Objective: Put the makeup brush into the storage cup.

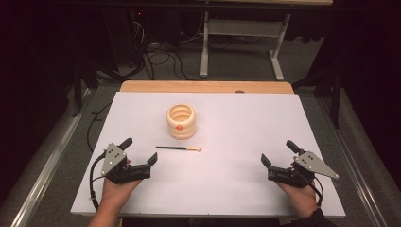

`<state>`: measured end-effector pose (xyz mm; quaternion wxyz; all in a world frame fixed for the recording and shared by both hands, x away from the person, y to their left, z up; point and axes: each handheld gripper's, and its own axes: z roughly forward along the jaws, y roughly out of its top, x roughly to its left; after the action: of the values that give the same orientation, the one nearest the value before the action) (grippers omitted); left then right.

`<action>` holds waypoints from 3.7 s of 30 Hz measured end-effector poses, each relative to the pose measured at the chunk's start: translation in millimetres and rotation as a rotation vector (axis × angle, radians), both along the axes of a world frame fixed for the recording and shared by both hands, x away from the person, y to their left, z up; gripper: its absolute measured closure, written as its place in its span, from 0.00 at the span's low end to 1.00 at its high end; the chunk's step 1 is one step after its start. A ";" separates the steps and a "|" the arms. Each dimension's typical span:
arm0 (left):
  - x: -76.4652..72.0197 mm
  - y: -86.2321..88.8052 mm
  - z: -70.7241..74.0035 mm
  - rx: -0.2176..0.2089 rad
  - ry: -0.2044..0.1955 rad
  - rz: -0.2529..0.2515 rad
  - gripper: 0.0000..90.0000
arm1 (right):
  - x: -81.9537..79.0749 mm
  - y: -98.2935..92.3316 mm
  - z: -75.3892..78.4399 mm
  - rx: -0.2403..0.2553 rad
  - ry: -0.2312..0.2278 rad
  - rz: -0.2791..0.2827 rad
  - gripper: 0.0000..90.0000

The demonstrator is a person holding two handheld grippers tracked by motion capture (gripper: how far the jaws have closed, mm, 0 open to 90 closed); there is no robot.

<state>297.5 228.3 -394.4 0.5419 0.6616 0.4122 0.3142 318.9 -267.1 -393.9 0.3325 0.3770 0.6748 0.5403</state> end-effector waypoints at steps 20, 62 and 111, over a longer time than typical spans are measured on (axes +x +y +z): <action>-1.0 5.7 -0.8 -0.009 0.011 0.023 0.00 | 3.9 3.0 -2.7 -0.007 -0.002 0.005 0.01; 21.4 -1.0 -13.6 0.086 0.211 0.047 0.02 | 3.8 2.4 -11.3 -0.044 0.045 -0.004 0.03; 34.3 -0.1 -22.4 0.222 0.536 0.069 0.02 | 9.9 3.8 -10.6 -0.088 0.082 0.026 0.03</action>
<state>331.7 228.2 -416.8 0.3271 0.7619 0.5258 0.1897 328.8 -263.3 -404.4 0.3136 0.3752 0.7158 0.4986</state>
